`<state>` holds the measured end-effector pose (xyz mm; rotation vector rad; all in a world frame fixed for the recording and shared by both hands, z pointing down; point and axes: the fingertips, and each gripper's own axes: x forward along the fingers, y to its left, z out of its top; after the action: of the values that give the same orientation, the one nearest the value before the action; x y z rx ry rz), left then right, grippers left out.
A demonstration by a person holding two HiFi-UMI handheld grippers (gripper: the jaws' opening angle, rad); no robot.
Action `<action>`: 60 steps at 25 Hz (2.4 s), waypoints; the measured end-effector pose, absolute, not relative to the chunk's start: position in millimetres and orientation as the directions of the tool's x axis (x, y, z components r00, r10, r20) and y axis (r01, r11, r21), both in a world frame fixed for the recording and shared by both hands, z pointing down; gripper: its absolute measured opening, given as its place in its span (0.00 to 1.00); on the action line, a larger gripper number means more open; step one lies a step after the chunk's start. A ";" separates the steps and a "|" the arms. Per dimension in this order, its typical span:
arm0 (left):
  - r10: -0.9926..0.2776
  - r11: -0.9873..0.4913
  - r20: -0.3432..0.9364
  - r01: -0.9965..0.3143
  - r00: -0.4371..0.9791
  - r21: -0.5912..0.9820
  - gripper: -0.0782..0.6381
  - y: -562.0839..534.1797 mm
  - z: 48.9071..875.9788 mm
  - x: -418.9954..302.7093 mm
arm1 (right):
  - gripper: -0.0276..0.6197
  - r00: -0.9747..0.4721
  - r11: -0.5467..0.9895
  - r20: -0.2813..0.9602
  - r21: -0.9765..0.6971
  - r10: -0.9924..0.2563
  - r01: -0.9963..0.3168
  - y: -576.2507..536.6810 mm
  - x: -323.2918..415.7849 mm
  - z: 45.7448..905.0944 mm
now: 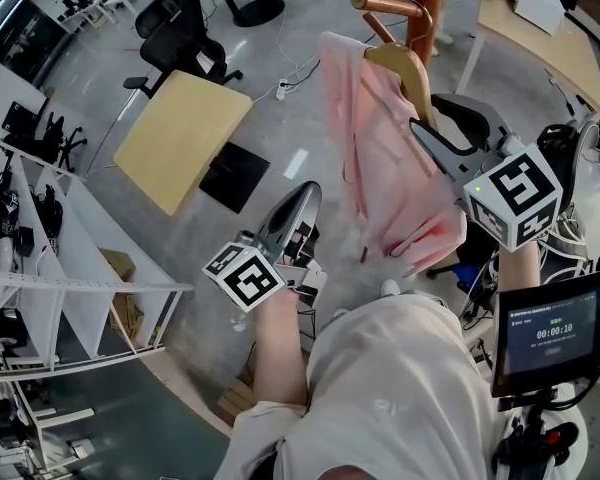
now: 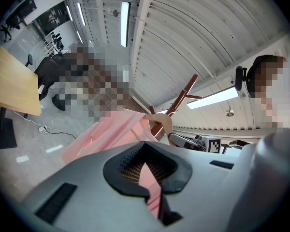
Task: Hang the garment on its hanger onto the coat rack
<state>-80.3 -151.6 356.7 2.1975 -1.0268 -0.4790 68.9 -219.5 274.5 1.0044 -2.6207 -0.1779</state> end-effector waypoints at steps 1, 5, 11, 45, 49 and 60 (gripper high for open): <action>-0.778 -0.477 -0.049 -0.538 0.626 0.695 0.12 -151.1 357.2 -79.5 | 0.27 -0.704 0.746 0.246 0.222 -0.666 -0.628 -218.3 71.6 272.3; -0.773 -0.481 -0.049 -0.534 0.633 0.695 0.12 -150.6 358.6 -75.3 | 0.27 -0.724 0.752 0.207 0.211 -0.658 -0.624 -212.0 78.5 264.1; -0.775 -0.482 -0.052 -0.536 0.630 0.693 0.12 -145.7 357.8 -72.2 | 0.27 -0.757 0.770 0.157 0.206 -0.635 -0.603 -199.0 83.1 247.2; -0.984 -0.163 -0.041 -0.788 0.172 0.594 0.12 -4.3 330.8 -215.6 | 0.26 -0.991 0.996 0.102 -0.041 0.081 0.077 -64.4 -160.5 304.8; -0.989 -0.134 -0.033 -0.785 0.144 0.605 0.12 4.4 335.8 -231.0 | 0.26 -0.986 0.989 0.110 -0.093 0.123 0.113 -51.2 -180.3 325.1; -0.979 -0.174 -0.026 -0.759 0.202 0.628 0.12 2.0 360.2 -232.2 | 0.26 -0.990 0.985 0.091 -0.146 0.107 0.093 -44.4 -187.8 351.3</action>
<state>-232.2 2.0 360.2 1.9975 -1.6116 -0.5984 -187.8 -44.4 351.3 -0.1526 -3.0312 0.2165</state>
